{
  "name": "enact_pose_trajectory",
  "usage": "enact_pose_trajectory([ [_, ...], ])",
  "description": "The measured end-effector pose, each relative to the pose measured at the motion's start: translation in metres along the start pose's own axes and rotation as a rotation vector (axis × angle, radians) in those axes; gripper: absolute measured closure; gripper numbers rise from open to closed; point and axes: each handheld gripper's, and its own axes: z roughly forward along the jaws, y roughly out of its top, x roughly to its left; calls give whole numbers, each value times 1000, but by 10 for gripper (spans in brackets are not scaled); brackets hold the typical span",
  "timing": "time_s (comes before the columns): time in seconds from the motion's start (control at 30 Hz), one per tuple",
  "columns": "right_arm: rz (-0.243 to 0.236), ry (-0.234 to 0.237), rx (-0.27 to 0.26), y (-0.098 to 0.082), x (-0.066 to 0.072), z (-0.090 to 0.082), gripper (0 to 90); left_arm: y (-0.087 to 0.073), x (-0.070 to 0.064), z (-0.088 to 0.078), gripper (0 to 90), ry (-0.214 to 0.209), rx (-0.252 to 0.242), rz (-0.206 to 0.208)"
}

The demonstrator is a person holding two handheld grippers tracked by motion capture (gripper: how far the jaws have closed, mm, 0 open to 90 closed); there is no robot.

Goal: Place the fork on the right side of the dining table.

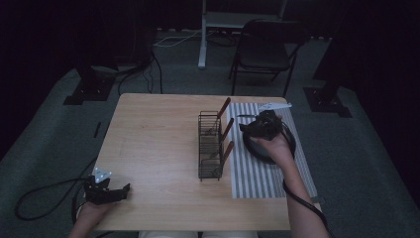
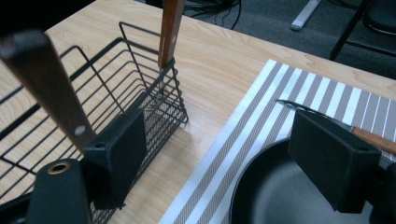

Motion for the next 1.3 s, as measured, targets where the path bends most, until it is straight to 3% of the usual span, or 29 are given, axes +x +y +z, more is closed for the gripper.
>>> enact_pose_trajectory([
  [0.43,18,4,-4,27,-3,13,215,0,0,0,0,0,0,0],
  [0.97,27,50,11,62,11,37,231,0,0,0,0,0,-1,-1],
  [1.1,42,71,13,65,12,44,283,0,0,0,0,0,0,0],
  [1.3,62,47,41,71,14,56,338,0,0,0,0,0,-1,-1],
])
